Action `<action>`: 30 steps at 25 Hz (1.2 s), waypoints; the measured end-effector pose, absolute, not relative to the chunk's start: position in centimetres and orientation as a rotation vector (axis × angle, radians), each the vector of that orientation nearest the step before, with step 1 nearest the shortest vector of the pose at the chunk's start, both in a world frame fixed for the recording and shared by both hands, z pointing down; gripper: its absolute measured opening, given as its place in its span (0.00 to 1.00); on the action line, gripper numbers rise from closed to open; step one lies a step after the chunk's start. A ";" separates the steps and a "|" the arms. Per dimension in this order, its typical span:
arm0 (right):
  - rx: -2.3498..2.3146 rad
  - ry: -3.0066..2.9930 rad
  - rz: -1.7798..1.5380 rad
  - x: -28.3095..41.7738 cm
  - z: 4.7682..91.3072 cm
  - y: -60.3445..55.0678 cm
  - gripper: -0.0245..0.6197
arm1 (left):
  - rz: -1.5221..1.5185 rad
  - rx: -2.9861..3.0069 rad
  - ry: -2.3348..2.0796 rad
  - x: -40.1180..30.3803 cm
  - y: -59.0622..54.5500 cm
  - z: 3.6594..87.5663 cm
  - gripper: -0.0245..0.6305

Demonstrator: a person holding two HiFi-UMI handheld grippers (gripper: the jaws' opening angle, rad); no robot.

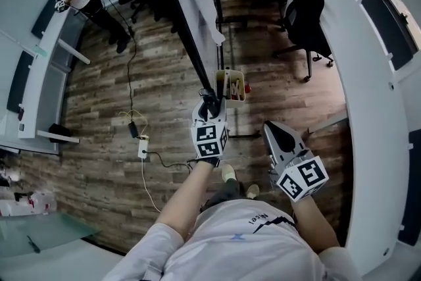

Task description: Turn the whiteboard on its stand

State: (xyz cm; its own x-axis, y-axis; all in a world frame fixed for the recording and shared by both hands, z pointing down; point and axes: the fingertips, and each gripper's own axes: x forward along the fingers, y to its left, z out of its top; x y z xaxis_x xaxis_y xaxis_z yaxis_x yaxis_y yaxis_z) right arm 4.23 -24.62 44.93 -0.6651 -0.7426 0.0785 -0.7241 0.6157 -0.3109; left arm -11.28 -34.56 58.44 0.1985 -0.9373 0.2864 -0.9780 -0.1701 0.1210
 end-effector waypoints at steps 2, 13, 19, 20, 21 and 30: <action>-1.224 2.787 -0.494 4.0 45.1 -23.5 0.06 | 0.212 2.187 -1.828 -11.6 -33.3 58.6 0.32; -1.110 2.836 -0.488 4.2 45.0 -19.2 0.06 | 0.180 2.157 -1.876 -12.5 -27.4 58.6 0.32; -1.071 2.859 -0.483 3.6 45.1 -16.8 0.06 | 0.171 2.168 -1.869 -12.8 -24.2 58.7 0.32; -1.060 2.865 -0.482 3.1 45.1 -16.3 0.06 | 0.168 2.172 -1.866 -13.1 -23.6 58.6 0.32; -1.050 2.872 -0.479 2.6 45.1 -15.7 0.06 | 0.165 2.176 -1.864 -13.4 -23.0 58.6 0.32; -0.985 2.915 -0.484 1.7 44.9 -14.3 0.06 | 0.159 2.175 -1.873 -13.6 -21.3 58.1 0.32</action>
State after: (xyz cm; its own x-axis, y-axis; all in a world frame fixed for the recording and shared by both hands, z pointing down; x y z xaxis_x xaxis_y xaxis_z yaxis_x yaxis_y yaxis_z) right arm 1.66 -14.29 44.87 -0.7996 -0.5961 0.0735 -0.5879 0.7517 -0.2990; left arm -13.57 -21.28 58.09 0.1600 -0.9540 0.2537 -0.9831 -0.1307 0.1282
